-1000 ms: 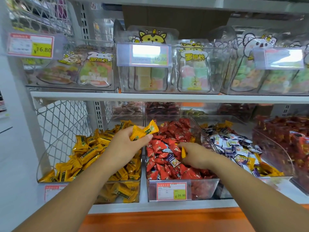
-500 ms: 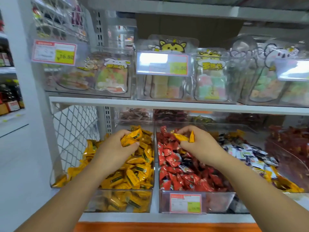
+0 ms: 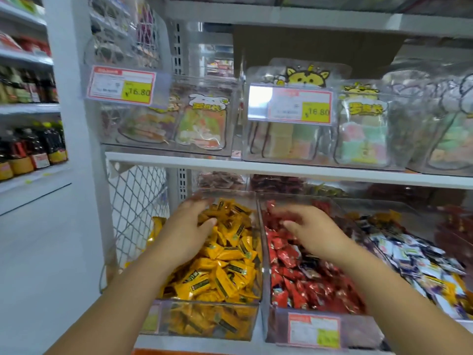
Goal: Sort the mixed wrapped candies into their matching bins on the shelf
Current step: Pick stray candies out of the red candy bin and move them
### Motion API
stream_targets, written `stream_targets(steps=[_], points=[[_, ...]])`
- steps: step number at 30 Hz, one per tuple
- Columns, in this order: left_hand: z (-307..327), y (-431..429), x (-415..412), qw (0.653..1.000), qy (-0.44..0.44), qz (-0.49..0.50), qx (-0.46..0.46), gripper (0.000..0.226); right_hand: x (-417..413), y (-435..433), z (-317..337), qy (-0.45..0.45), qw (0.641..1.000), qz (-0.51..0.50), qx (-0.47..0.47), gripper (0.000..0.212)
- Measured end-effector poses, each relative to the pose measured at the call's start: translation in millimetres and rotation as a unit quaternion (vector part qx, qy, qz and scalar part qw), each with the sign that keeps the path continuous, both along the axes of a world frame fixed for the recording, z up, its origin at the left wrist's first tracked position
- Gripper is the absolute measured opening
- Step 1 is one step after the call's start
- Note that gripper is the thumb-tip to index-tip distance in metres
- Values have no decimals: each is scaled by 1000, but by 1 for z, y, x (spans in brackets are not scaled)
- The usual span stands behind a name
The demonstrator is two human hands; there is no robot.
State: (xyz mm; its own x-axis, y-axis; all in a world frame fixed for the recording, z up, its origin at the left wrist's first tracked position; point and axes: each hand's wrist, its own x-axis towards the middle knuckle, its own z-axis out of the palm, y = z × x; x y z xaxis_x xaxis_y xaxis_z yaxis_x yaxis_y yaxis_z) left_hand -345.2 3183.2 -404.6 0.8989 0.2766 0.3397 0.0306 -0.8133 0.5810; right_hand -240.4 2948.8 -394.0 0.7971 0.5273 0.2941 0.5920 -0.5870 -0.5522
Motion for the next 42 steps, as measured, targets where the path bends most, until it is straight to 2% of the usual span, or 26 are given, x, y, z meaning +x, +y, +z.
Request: stream_targets(steps=[4,6,8,10,12,14,16,18,21,25,29,33,35,39,42], points=[[-3,-49,-3,996,-11,-90,18,49,3,-40,-10,76,996,-23,-40,26],[-14,-70,-1,989,12,-143,32,55,-5,-37,-17,56,995,19,-84,48],[-27,-82,0,984,25,-169,48,59,-18,-28,-30,28,980,42,-191,64],[-36,-84,1,984,9,-165,66,59,-20,-28,-41,1,964,25,-263,65],[-39,-84,1,984,-9,-154,84,57,-13,-41,-39,-7,959,-13,-283,61],[-38,-85,-1,984,-24,-148,97,55,-6,-57,-34,30,964,-18,-263,58],[-37,-87,-1,984,-31,-147,100,55,-5,-66,-25,95,983,-1,-156,52],[-36,-87,-2,984,-30,-145,103,54,-4,-69,-16,105,992,-4,-66,39],[-35,-87,-1,984,-30,-147,100,54,-2,-69,-5,39,993,-70,-90,25],[-34,-88,-2,985,-22,-146,88,56,-9,-71,-1,48,982,-84,-163,15],[-33,-87,-6,983,-9,-153,98,63,-16,-58,-12,-1,988,-77,-133,25],[-34,-82,-12,979,2,-161,121,61,-8,-40,-39,1,981,-48,-189,47],[-34,-80,-15,977,6,-164,132,60,-2,-39,-42,-5,982,-59,-181,46],[-33,-79,-22,972,10,-167,163,59,1,-41,-36,-8,983,-87,-159,30],[-34,-78,-23,972,2,-165,166,60,-5,-37,-17,21,995,-79,-52,23]])
